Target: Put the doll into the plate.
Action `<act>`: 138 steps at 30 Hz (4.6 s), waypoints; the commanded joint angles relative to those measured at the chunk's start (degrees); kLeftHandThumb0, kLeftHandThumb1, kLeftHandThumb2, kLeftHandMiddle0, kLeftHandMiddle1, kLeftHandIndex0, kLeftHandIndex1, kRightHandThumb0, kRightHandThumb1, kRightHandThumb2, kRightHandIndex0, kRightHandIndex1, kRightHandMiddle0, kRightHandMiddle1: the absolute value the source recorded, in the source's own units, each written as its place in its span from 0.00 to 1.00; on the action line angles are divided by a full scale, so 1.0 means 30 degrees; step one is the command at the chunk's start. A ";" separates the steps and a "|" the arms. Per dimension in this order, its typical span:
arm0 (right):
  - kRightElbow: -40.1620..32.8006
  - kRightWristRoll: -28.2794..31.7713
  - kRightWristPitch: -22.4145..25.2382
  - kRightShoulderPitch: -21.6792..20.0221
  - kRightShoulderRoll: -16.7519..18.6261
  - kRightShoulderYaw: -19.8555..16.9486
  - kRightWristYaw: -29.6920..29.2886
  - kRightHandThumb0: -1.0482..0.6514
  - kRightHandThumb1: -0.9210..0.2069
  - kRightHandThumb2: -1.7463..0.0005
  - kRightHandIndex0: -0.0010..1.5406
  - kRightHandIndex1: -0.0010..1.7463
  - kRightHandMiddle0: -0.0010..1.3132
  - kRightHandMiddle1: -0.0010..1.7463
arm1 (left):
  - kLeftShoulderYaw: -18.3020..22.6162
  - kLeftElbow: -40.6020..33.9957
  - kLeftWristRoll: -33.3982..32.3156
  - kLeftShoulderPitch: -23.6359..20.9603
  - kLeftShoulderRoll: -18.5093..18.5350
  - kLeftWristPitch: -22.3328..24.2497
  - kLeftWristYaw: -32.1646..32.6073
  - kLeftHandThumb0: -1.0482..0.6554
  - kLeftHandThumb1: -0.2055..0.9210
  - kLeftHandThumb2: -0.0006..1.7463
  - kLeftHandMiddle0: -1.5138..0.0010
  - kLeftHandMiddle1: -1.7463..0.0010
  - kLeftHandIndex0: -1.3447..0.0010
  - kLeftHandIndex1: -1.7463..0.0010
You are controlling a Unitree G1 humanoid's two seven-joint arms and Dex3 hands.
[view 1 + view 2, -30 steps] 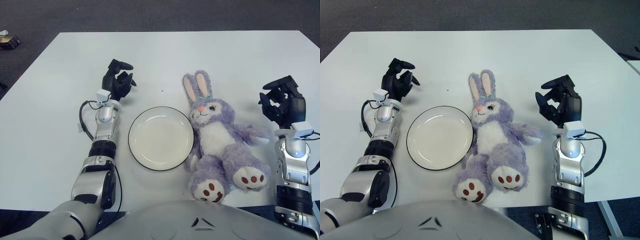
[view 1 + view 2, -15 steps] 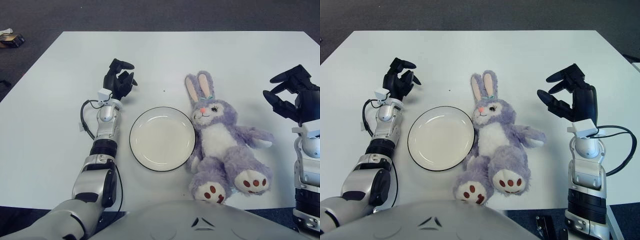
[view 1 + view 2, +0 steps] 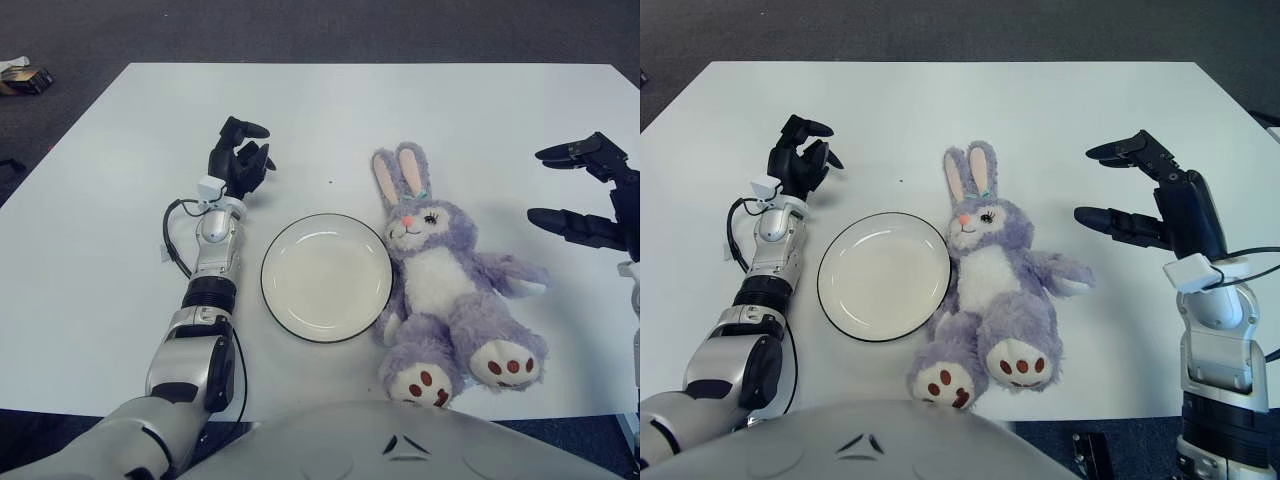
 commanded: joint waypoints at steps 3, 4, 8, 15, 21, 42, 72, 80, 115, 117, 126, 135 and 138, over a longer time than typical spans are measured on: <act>0.0247 0.0976 -0.1314 0.0565 -0.1081 -0.0981 0.1072 0.24 0.00 0.98 0.21 0.00 0.22 0.10 | -0.0094 0.0887 0.0197 0.1190 -0.0299 -0.0208 0.0179 0.40 1.00 0.16 0.47 0.00 0.66 0.15; 0.0178 0.1414 -0.1418 0.0838 -0.1365 -0.1242 0.1478 0.24 0.00 0.98 0.21 0.00 0.22 0.09 | -0.0098 0.0873 0.0200 0.1203 -0.0305 -0.0209 0.0185 0.40 1.00 0.16 0.47 0.00 0.66 0.15; -0.0424 0.3165 -0.1020 0.1846 -0.2063 -0.1809 0.2900 0.22 0.00 0.99 0.16 0.00 0.17 0.05 | -0.0115 0.0840 0.0220 0.1228 -0.0321 -0.0217 0.0212 0.40 1.00 0.16 0.47 0.00 0.65 0.16; -0.1558 0.5420 -0.0391 0.3432 -0.2153 -0.2386 0.4577 0.21 0.00 1.00 0.12 0.00 0.13 0.02 | -0.0159 0.0868 0.0253 0.1224 -0.0339 -0.0239 0.0292 0.40 1.00 0.16 0.46 0.00 0.65 0.16; -0.2084 0.6922 -0.1174 0.4085 -0.1770 -0.2720 0.5617 0.21 0.00 0.99 0.13 0.01 0.14 0.02 | -0.0204 0.0866 0.0300 0.1208 -0.0338 -0.0216 0.0372 0.40 1.00 0.15 0.46 0.00 0.65 0.16; -0.1390 0.5672 -0.4060 0.4319 -0.0733 -0.3276 0.5941 0.21 0.00 0.82 0.19 0.01 0.17 0.02 | -0.0348 0.1425 0.0658 0.0892 -0.0187 -0.0296 0.0709 0.40 1.00 0.15 0.46 0.00 0.64 0.16; -0.3351 0.2956 -0.6414 0.7589 0.0939 -0.4368 0.5493 0.20 0.00 0.73 0.19 0.00 0.24 0.03 | -0.0526 0.1777 0.1010 0.0592 -0.0137 -0.0286 0.1148 0.40 1.00 0.15 0.46 0.00 0.65 0.16; -0.5078 0.1869 -0.5116 0.8288 0.1056 -0.3192 0.5685 0.19 0.00 0.72 0.18 0.00 0.23 0.03 | -0.0520 0.1806 0.0994 0.0516 -0.0194 -0.0197 0.1165 0.40 1.00 0.15 0.47 0.00 0.65 0.16; -0.5889 0.5528 0.5135 0.3390 -0.3583 0.0712 0.9245 0.18 0.00 0.87 0.00 0.00 0.07 0.00 | -0.0055 -0.0080 -0.1381 0.1053 -0.1132 0.1698 -0.0767 0.41 1.00 0.17 0.45 0.00 0.67 0.14; -0.6117 0.5004 0.5125 0.3205 -0.3416 0.0659 0.8965 0.21 0.00 0.91 0.00 0.00 0.07 0.00 | -0.0044 -0.0171 -0.1399 0.1098 -0.1170 0.1739 -0.0776 0.41 1.00 0.17 0.45 0.00 0.67 0.14; -0.6257 0.3989 0.4739 0.2849 -0.2977 0.0643 0.8530 0.23 0.00 0.94 0.00 0.00 0.08 0.01 | 0.0013 -0.0324 -0.1382 0.1161 -0.1230 0.1863 -0.0807 0.41 1.00 0.17 0.44 0.00 0.67 0.14; -0.6423 0.1576 0.3673 0.2071 -0.2072 0.1080 0.7124 0.25 0.00 0.94 0.00 0.00 0.11 0.02 | 0.0153 -0.0351 -0.1460 0.1131 -0.1288 0.2026 -0.0875 0.41 1.00 0.17 0.44 0.00 0.67 0.14; -0.6420 0.1504 0.3666 0.2053 -0.2056 0.1118 0.7068 0.25 0.00 0.94 0.00 0.00 0.11 0.02 | 0.0164 -0.0357 -0.1453 0.1132 -0.1293 0.2032 -0.0881 0.41 1.00 0.17 0.44 0.00 0.67 0.14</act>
